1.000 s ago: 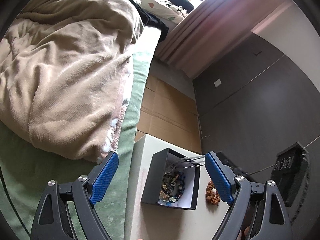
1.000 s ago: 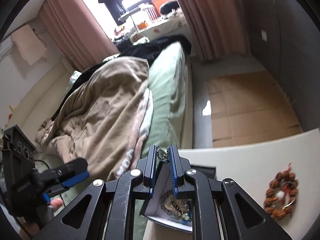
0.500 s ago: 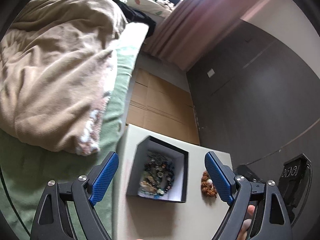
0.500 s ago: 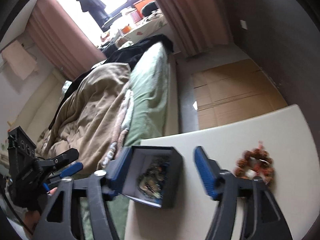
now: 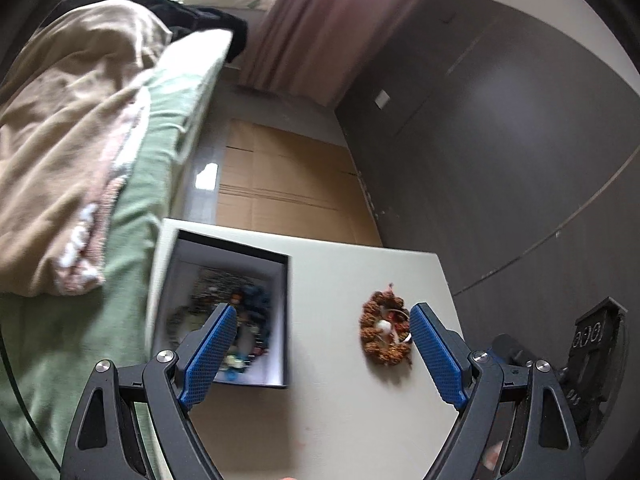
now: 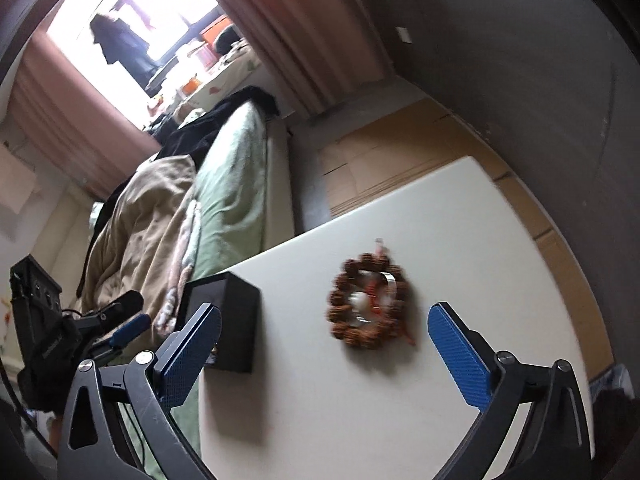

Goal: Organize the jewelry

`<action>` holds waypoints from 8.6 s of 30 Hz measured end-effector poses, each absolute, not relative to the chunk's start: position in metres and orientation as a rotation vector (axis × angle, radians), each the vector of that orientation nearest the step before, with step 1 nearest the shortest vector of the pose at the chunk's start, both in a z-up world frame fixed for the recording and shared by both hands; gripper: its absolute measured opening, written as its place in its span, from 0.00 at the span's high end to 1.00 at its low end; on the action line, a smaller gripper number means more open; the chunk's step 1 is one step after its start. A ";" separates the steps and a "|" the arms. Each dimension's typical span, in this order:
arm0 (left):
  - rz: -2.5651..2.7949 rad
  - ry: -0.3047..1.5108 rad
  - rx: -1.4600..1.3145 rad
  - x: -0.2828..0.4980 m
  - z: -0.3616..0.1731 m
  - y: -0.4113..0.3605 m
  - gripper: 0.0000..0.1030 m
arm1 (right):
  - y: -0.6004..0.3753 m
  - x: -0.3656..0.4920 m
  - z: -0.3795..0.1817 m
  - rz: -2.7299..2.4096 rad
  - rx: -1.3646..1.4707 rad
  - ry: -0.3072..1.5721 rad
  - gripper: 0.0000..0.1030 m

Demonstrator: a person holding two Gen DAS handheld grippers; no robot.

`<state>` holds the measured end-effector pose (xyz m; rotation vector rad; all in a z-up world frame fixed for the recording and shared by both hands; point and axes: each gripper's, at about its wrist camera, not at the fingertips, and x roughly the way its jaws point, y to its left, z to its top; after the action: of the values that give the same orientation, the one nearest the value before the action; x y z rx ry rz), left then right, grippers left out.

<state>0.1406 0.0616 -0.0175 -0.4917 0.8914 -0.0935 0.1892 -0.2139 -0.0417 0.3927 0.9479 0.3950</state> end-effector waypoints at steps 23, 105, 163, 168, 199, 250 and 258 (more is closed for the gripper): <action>-0.237 0.971 -0.299 0.181 -0.058 -0.073 0.50 | -0.294 0.211 -0.061 0.290 0.452 1.017 0.07; -0.099 0.874 -0.458 0.148 -0.039 0.042 0.99 | -0.192 0.220 -0.083 0.429 0.275 1.055 0.81; 0.053 0.827 -0.681 0.119 -0.014 0.166 0.16 | -0.071 0.181 -0.011 0.815 0.362 0.807 0.81; 0.093 0.816 -0.697 0.115 -0.012 0.175 0.16 | -0.054 0.182 -0.023 0.849 0.382 0.818 0.79; -0.041 0.864 -0.462 0.131 -0.015 0.082 0.00 | -0.200 0.191 -0.034 0.552 0.416 0.929 0.00; -0.197 1.044 0.053 0.188 -0.121 -0.108 0.83 | -0.307 0.225 -0.067 0.291 0.370 1.060 0.19; -0.185 1.038 -0.038 0.189 -0.111 -0.083 0.87 | -0.295 0.229 -0.071 0.318 0.353 1.077 0.20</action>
<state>0.1885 -0.0834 -0.1113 -0.0385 1.0380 -0.1852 0.2286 -0.2953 -0.0715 0.3525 1.0766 0.3177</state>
